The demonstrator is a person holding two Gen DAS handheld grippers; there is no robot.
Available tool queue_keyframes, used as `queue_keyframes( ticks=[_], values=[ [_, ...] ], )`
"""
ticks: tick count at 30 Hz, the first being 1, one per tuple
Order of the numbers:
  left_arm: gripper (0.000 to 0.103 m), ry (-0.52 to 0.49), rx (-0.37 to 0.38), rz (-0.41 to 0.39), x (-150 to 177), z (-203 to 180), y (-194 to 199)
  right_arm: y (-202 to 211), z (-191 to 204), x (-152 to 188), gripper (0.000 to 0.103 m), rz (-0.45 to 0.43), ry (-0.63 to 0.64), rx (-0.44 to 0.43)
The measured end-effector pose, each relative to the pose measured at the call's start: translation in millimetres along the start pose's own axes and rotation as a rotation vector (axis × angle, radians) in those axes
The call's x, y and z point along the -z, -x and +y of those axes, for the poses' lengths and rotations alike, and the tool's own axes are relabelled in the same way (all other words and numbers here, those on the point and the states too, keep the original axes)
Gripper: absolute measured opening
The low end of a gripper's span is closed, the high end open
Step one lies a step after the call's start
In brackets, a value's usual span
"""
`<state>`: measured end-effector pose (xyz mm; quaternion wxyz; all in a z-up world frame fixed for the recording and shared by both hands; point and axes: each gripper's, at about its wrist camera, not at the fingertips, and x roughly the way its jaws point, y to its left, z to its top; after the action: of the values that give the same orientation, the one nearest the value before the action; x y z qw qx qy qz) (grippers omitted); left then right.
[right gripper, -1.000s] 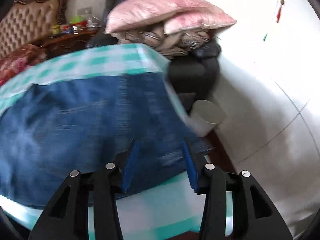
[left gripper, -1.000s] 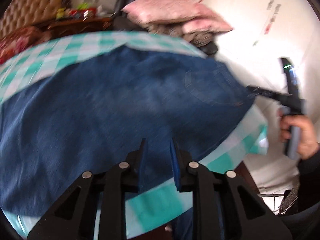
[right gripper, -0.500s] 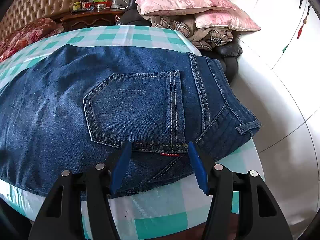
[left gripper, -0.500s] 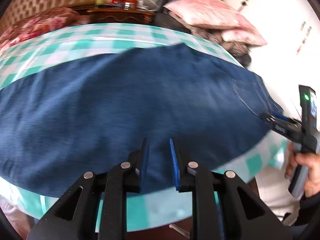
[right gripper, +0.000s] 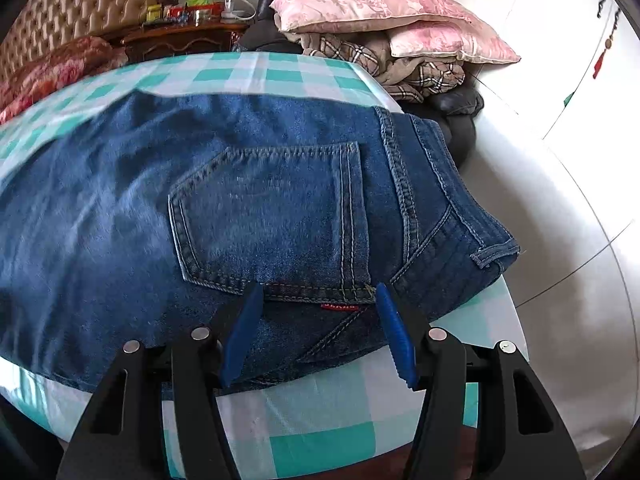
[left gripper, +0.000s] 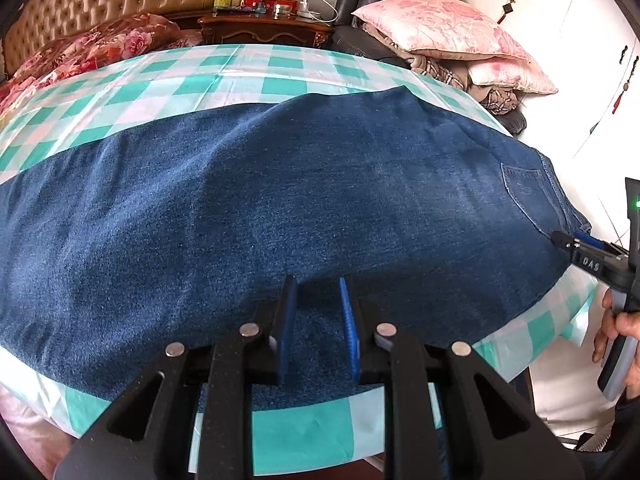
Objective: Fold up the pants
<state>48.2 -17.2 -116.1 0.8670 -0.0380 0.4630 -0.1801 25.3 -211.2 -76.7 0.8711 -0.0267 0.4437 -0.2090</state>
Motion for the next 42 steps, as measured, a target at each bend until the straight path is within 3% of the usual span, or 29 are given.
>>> queue_keyframes(
  ticks=[4,8,11,13,15,16,17,18,20,22,25,27,29,31,32,34,35,37,38,40,42],
  values=[
    [0.022,0.042,0.038,-0.034,-1.3,8.4,8.5,6.5,-16.7,-9.3,0.059,-0.084,-0.024,-0.008],
    [0.022,0.099,-0.033,-0.101,-18.0,38.8,23.8,-16.8,-41.1,-8.3,0.060,-0.008,-0.061,0.046],
    [0.022,0.117,-0.087,-0.146,-38.4,65.2,25.9,-23.9,-50.8,0.6,0.060,0.006,-0.070,0.025],
    [0.022,0.111,-0.075,-0.125,-56.8,82.1,10.6,-23.0,-46.8,1.2,0.060,0.005,-0.044,0.046],
    [0.022,0.084,-0.120,-0.086,-68.9,92.1,-6.7,-22.7,-44.0,0.1,0.060,0.019,-0.035,0.067],
    [0.016,0.077,-0.182,-0.048,-74.4,101.7,-19.3,-23.0,-43.1,-0.4,0.060,0.024,-0.031,0.074],
    [0.004,0.095,-0.222,-0.033,-77.3,114.0,-24.9,-23.4,-42.8,-0.7,0.061,0.028,-0.027,0.078],
    [0.004,0.128,-0.241,-0.034,-82.3,126.7,-24.6,-23.4,-42.2,-0.2,0.061,0.029,-0.024,0.084],
    [0.004,0.133,-0.197,-0.081,-91.9,127.7,-13.5,-23.6,-40.6,0.4,0.061,0.028,-0.021,0.093],
    [0.012,0.013,-0.121,-0.133,-100.9,101.1,-5.0,-25.0,-37.1,-1.6,0.061,0.031,-0.011,0.115],
    [0.015,-0.128,-0.018,-0.090,-111.5,64.3,-26.1,-25.5,-31.3,-3.7,0.061,0.044,0.001,0.147],
    [0.016,-0.209,-0.054,-0.018,-117.4,54.8,-56.3,-25.9,-30.0,-4.3,0.061,0.048,0.011,0.155],
    [0.009,-0.202,-0.093,-0.017,-122.1,61.0,-65.1,-25.7,-33.4,-3.1,0.061,0.049,0.001,0.139],
    [0.008,-0.166,-0.184,-0.017,-129.8,77.8,-65.0,-26.5,-36.2,-2.5,0.061,0.049,-0.013,0.124],
    [0.008,-0.134,-0.175,-0.023,-131.8,87.7,-61.5,-26.6,-36.4,-2.7,0.061,0.050,-0.016,0.123],
    [0.015,-0.110,-0.053,-0.056,-133.6,89.9,-47.6,-26.7,-33.6,-3.7,0.061,0.051,-0.006,0.139],
    [0.024,-0.146,-0.016,-0.079,-132.1,81.4,-41.7,-26.5,-31.5,-3.8,0.061,0.050,0.003,0.150],
    [0.026,-0.202,0.048,-0.069,-128.9,62.8,-45.1,-26.7,-28.4,-4.6,0.061,0.048,0.016,0.168],
    [0.027,-0.226,0.053,-0.050,-128.3,55.0,-53.0,-26.6,-27.6,-4.8,0.061,0.050,0.018,0.173],
    [0.029,-0.243,-0.025,-0.013,-130.5,52.8,-74.3,-26.4,-27.3,-4.7,0.061,0.053,0.019,0.175],
    [0.028,-0.193,-0.023,-0.031,-139.8,62.0,-79.0,-26.3,-28.5,-4.4,0.062,0.053,0.016,0.168]
  ],
)
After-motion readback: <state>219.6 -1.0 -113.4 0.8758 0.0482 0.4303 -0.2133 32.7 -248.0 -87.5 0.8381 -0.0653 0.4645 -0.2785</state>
